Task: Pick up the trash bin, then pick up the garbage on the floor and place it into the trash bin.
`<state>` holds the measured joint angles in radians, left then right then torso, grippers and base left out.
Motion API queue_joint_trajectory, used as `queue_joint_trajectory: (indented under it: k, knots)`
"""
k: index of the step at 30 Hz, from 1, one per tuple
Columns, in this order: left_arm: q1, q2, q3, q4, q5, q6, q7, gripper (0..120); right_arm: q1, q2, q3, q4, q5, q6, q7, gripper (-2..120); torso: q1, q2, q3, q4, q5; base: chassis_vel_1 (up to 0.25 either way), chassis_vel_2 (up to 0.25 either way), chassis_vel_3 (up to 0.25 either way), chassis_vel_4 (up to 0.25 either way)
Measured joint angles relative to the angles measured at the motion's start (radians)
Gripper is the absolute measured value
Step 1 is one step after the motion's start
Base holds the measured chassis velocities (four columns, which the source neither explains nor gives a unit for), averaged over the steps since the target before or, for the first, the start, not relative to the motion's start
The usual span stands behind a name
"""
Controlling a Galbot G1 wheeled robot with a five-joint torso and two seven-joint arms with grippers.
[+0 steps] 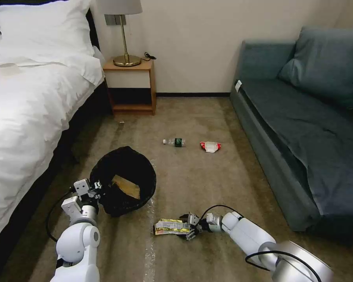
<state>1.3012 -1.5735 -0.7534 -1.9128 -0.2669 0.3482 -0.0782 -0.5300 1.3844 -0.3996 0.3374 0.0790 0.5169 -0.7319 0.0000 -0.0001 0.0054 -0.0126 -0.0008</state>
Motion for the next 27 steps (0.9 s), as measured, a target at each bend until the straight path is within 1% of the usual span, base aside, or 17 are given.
queue_joint_trajectory:
  k: [1, 2, 5, 6, 7, 8, 9, 11, 16, 27]
  knots:
    - [0.0, 0.0, 0.0, 0.0, 0.0, 0.0, 0.0, 4, 0.0, -0.001, -0.001, 0.001, 0.0, 0.0, 0.0, 76, 0.0, 0.0, 0.0, 0.0, 0.0001, 0.0, 0.0, 0.0, 0.0]
    - [0.0, 0.0, 0.0, 0.0, 0.0, 0.0, 0.0, 4, 0.0, -0.001, -0.001, 0.001, 0.0, 0.0, 0.0, 76, 0.0, 0.0, 0.0, 0.0, 0.0001, 0.0, 0.0, 0.0, 0.0]
    - [-0.001, 0.001, 0.0, -0.001, -0.001, 0.0, 0.0, 4, 0.002, -0.002, -0.006, 0.002, -0.002, 0.001, -0.002, 67, 0.0, 0.0, 0.0, 0.0003, 0.0003, 0.0, 0.0, 0.0, 0.0]
    - [-0.001, 0.001, 0.0, -0.001, -0.001, 0.0, 0.0, 4, 0.002, -0.002, -0.006, 0.002, -0.002, 0.001, -0.002, 67, 0.0, 0.0, 0.0, 0.0003, 0.0003, 0.0, 0.0, 0.0, 0.0]
    - [-0.001, 0.001, -0.001, -0.001, -0.001, 0.0, 0.0, 4, 0.005, -0.002, -0.007, 0.003, -0.003, 0.001, -0.002, 63, 0.0, 0.0, 0.0, 0.0007, 0.001, 0.0, 0.0, 0.0, 0.0]
    - [-0.001, 0.001, -0.001, -0.001, -0.001, 0.0, 0.0, 4, 0.005, -0.002, -0.007, 0.003, -0.003, 0.001, -0.002, 63, 0.0, 0.0, 0.0, 0.0007, 0.001, 0.0, 0.0, 0.0, 0.0]
    - [-0.001, 0.002, -0.002, -0.001, -0.002, -0.001, 0.0, 4, 0.006, -0.003, -0.008, 0.002, -0.004, 0.001, -0.002, 60, 0.0, 0.0, 0.0, 0.0011, 0.0009, 0.0, 0.0, 0.0, 0.0]
    - [-0.002, 0.002, -0.004, -0.001, -0.002, -0.002, 0.0, 4, 0.006, -0.003, -0.009, 0.0, -0.005, 0.001, -0.002, 54, 0.0, 0.0, 0.0, 0.0007, 0.0007, 0.0, 0.0, 0.0, 0.0]
    - [-0.005, 0.001, -0.003, 0.002, -0.002, -0.003, 0.0, 4, 0.006, -0.003, -0.009, 0.0, -0.006, 0.001, -0.002, 51, 0.0, 0.0, 0.0, 0.0006, 0.0006, 0.0, 0.0, 0.0, 0.0]
    - [-0.008, 0.0, -0.004, 0.006, -0.002, -0.005, -0.001, 4, 0.006, -0.007, -0.007, 0.005, -0.003, 0.0, -0.002, 51, 0.0, 0.0, 0.0, 0.0007, 0.0009, 0.0, 0.0, 0.0, 0.0]
